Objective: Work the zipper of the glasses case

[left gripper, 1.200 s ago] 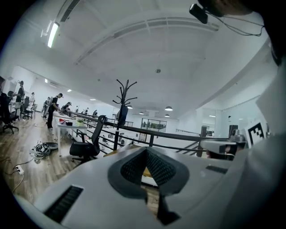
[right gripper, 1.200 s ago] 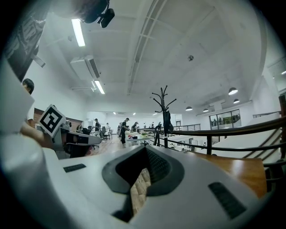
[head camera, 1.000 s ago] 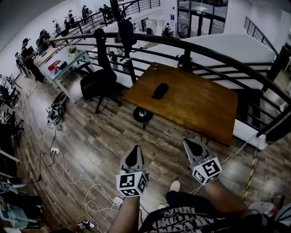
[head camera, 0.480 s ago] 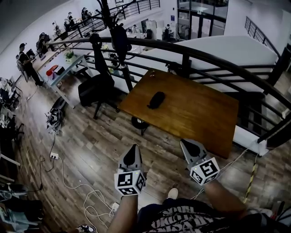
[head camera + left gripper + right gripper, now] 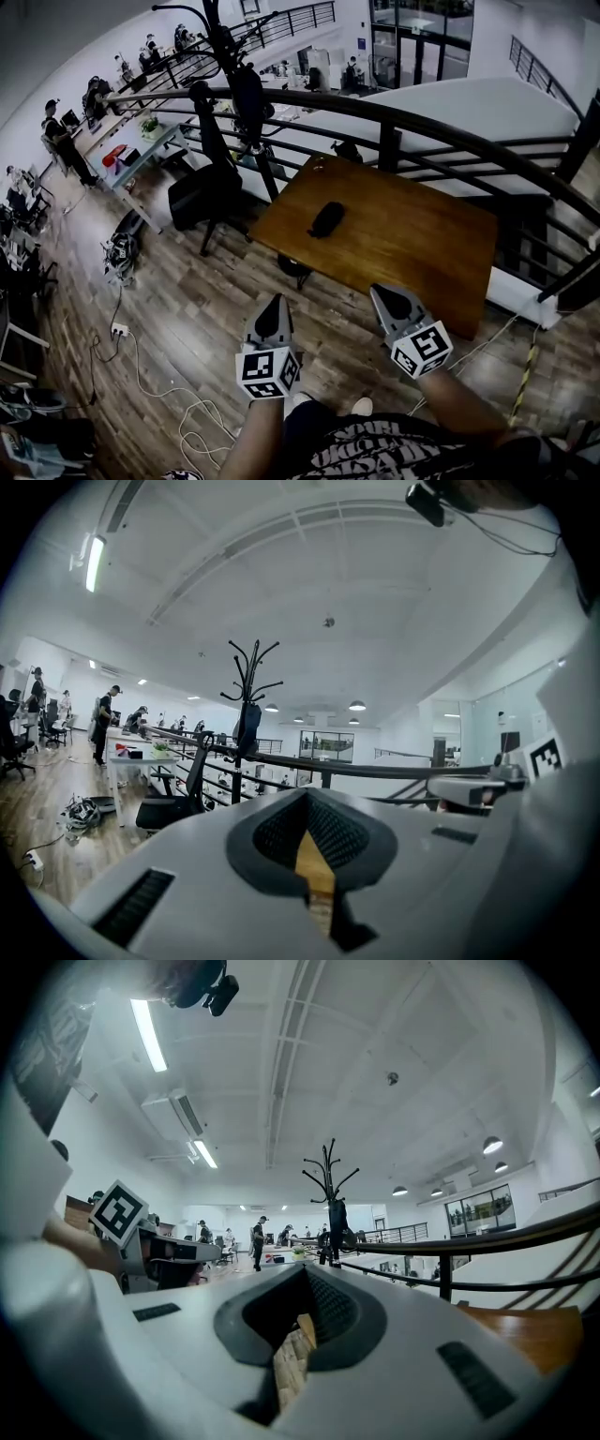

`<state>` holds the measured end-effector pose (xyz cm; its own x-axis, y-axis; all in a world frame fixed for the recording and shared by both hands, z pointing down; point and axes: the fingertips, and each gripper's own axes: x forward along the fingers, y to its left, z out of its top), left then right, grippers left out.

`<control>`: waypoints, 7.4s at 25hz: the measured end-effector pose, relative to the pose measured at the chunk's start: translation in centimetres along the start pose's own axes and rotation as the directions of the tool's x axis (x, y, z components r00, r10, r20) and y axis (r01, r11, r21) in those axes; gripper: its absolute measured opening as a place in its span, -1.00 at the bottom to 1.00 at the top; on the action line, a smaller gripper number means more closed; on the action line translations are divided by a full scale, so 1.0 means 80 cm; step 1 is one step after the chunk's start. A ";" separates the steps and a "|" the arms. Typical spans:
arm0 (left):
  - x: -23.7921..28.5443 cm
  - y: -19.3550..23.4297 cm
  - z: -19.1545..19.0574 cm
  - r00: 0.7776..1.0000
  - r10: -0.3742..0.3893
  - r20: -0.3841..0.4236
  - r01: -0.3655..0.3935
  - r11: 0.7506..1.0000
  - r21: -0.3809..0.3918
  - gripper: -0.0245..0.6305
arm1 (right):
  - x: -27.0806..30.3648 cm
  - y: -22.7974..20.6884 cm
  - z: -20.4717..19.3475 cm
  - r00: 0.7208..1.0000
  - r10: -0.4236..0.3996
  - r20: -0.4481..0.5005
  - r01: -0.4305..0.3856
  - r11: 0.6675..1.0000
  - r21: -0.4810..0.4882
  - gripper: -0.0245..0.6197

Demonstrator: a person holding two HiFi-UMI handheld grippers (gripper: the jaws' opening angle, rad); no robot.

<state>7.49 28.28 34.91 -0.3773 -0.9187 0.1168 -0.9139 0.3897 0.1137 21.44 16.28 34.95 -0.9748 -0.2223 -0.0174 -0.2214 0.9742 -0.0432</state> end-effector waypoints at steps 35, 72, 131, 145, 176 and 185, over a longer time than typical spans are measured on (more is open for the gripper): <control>0.184 0.236 -0.017 0.965 -0.256 -0.064 0.254 0.966 -0.041 -0.91 | 0.288 0.044 -0.050 0.975 -0.204 -0.084 0.200 0.978 -0.056 -0.95; 0.273 0.256 -0.049 0.934 -0.334 -0.127 0.322 0.941 -0.106 -0.91 | 0.362 -0.001 -0.077 0.963 -0.239 -0.127 0.234 0.971 -0.053 -0.95; 0.636 0.120 -0.361 0.606 -0.369 -0.704 0.410 0.904 -0.120 -0.07 | 0.458 -0.358 -0.188 0.934 -0.204 -0.294 0.238 0.967 0.086 -0.95; 0.659 0.101 -0.418 0.471 -0.405 -0.784 0.558 0.825 -0.091 0.09 | 0.463 -0.367 -0.218 0.903 -0.262 -0.340 0.311 0.945 0.099 -0.95; 0.653 0.116 -0.258 0.143 -0.932 -0.334 0.564 0.354 -0.746 -0.05 | 0.434 -0.388 -0.194 0.827 -0.448 -0.339 0.515 0.846 0.138 -0.95; 0.664 0.058 -0.180 0.039 -0.972 -0.230 0.666 0.197 -0.719 -0.05 | 0.416 -0.388 -0.194 0.799 -0.487 -0.352 0.557 0.820 0.131 -0.95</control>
<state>-14.60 -17.82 55.81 0.9083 -0.4004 0.1214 -0.3238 -0.4891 0.8099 -4.59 -20.74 51.20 -0.6806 -0.6389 0.3585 -0.7214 0.6697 -0.1761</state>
